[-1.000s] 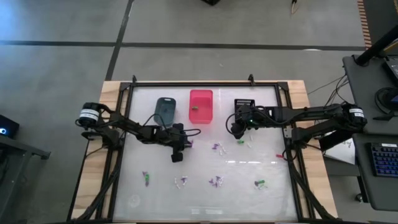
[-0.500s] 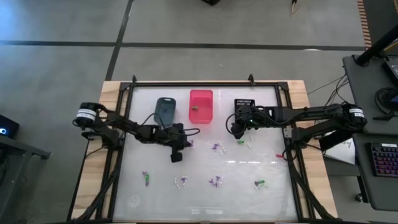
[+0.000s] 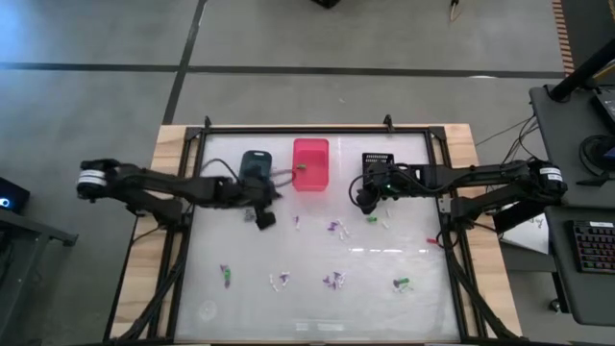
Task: Sort Halloween decoration
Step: Put the purple witch hat toy into the blue bin
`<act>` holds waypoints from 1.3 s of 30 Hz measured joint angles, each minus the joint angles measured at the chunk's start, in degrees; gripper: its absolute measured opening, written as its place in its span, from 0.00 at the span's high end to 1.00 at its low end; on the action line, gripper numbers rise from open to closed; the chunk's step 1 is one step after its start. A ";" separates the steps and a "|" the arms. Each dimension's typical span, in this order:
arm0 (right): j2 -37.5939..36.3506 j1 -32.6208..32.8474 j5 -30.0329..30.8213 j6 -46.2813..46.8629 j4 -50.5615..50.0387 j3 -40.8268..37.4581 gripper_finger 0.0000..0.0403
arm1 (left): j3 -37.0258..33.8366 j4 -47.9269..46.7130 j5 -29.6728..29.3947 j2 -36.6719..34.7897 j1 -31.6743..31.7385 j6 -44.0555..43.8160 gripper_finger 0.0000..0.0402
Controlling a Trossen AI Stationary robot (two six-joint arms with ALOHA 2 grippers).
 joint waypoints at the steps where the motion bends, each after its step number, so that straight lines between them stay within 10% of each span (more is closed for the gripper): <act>1: 0.00 0.00 -0.01 0.02 0.40 0.00 0.68 | 1.06 -4.06 -3.33 -1.09 1.22 -0.05 1.00; 5: 0.02 0.00 -0.02 -0.43 1.30 0.00 0.68 | 3.11 -14.23 -6.32 -3.86 8.27 2.36 1.00; 14: 0.02 0.00 -0.05 -0.44 1.32 0.00 0.68 | 1.66 -15.52 14.22 -2.54 25.28 5.63 1.00; 39: 0.02 0.56 -5.84 3.55 1.76 0.00 0.68 | 2.20 -14.39 13.74 -0.43 24.92 3.20 0.84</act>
